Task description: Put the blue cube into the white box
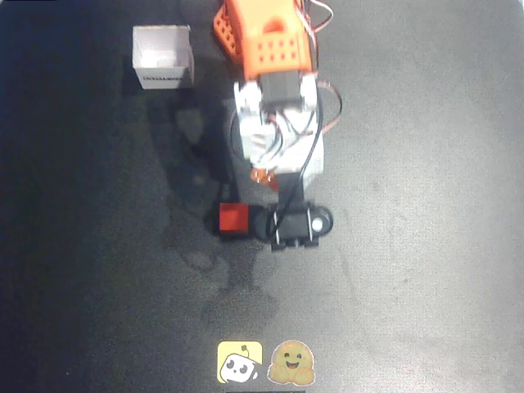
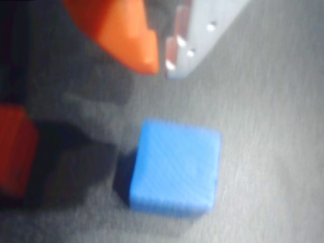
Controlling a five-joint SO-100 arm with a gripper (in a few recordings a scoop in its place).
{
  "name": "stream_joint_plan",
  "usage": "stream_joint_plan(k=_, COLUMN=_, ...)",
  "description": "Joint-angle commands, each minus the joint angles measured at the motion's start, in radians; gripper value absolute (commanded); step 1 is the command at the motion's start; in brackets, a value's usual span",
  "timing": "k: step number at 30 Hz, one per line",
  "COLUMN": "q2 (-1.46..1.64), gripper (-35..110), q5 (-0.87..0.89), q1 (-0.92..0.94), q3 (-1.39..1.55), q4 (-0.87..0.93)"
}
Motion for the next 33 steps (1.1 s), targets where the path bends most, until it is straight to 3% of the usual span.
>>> stream_joint_plan(k=1, q2=-0.035, gripper=0, q5=0.009, q1=-0.020, q3=-0.048, q4=-0.040)
stream_joint_plan(k=7, q2=-0.089, gripper=0, q5=0.028, q1=-0.051, q3=-0.048, q4=-0.110)
stream_joint_plan(k=10, q2=-0.104, gripper=13, q5=0.038, q1=-0.061, q3=-0.054, q4=-0.132)
stream_joint_plan(k=13, q2=-0.118, gripper=13, q5=0.044, q1=-0.067, q3=-0.061, q4=-0.133)
stream_joint_plan(k=16, q2=-0.127, gripper=23, q5=0.046, q1=-0.077, q3=-0.061, q4=-0.152)
stream_joint_plan(k=33, q2=-0.207, gripper=24, q5=0.097, q1=-0.115, q3=-0.063, q4=-0.227)
